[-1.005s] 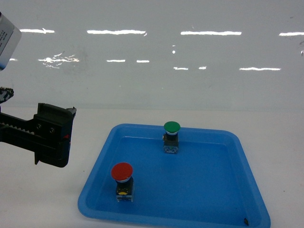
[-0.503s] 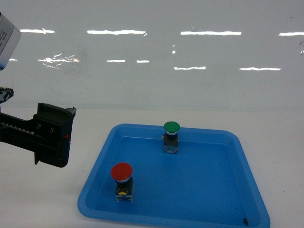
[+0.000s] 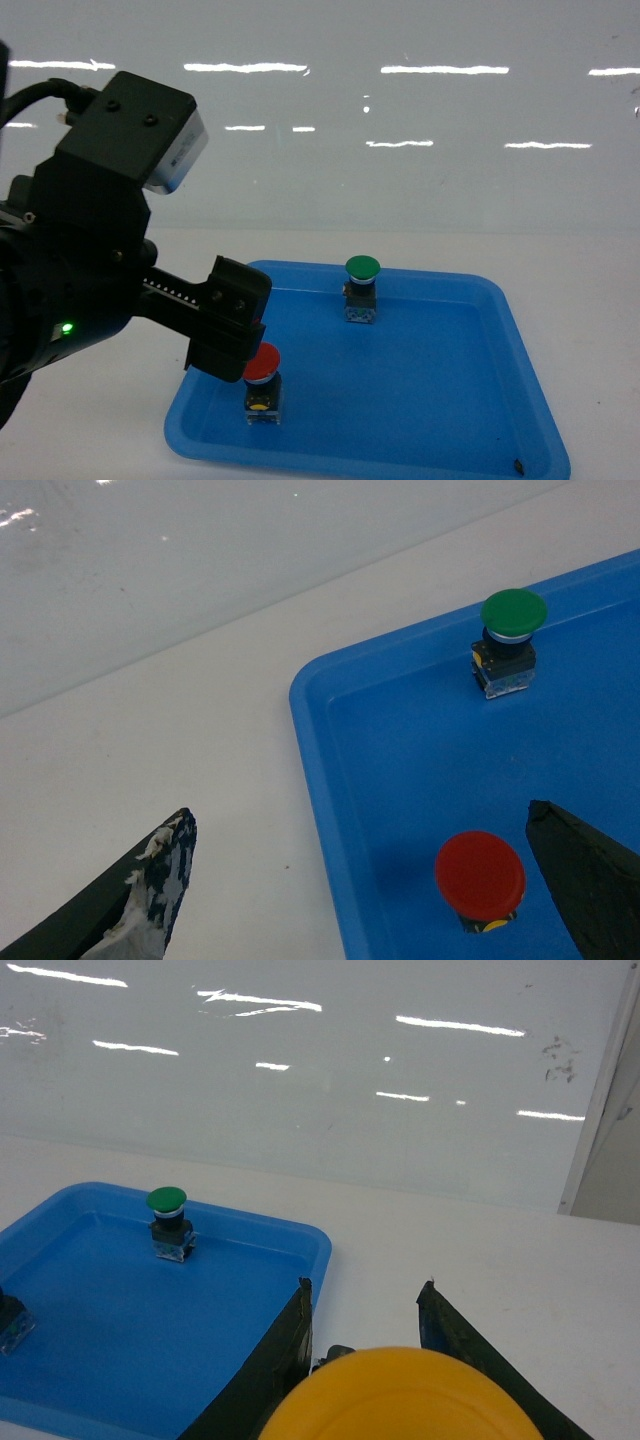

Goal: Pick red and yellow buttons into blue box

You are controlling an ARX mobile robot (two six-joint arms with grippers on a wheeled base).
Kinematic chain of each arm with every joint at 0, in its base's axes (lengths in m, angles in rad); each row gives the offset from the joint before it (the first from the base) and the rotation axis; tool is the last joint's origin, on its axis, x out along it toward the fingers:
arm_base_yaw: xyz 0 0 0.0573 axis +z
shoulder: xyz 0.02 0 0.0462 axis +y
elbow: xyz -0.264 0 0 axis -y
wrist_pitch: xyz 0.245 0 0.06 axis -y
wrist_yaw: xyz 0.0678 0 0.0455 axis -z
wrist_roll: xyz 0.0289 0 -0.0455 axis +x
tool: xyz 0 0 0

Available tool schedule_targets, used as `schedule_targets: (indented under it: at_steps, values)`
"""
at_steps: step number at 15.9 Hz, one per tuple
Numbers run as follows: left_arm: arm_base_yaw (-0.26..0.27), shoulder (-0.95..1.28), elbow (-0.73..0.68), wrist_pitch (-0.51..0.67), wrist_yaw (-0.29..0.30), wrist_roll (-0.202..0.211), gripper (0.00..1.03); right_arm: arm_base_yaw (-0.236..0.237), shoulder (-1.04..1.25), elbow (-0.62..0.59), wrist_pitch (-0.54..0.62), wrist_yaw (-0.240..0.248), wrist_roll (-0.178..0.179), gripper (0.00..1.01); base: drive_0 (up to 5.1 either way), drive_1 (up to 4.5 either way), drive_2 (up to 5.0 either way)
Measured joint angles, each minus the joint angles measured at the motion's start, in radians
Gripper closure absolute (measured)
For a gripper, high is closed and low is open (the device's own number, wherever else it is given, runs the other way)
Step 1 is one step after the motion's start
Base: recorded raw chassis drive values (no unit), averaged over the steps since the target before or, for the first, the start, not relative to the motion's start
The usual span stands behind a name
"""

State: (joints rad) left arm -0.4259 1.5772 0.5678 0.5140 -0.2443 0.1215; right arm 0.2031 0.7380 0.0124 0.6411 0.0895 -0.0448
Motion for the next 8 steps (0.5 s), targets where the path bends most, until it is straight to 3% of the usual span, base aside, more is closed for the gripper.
schedule_targets:
  at_steps: [3, 5, 8]
  values:
    - [-0.033, 0.076, 0.129, -0.142, 0.056, -0.069, 0.05, 0.000, 0.000, 0.000, 0.000, 0.000, 0.000, 0.72, 0.0, 0.00, 0.0]
    - [-0.053, 0.114, 0.179, -0.218, 0.120, -0.151, 0.05, 0.000, 0.000, 0.000, 0.000, 0.000, 0.000, 0.72, 0.0, 0.00, 0.0]
    - [-0.066, 0.179, 0.188, -0.258, 0.169, -0.282, 0.05, 0.000, 0.000, 0.000, 0.000, 0.001, 0.000, 0.72, 0.0, 0.00, 0.0]
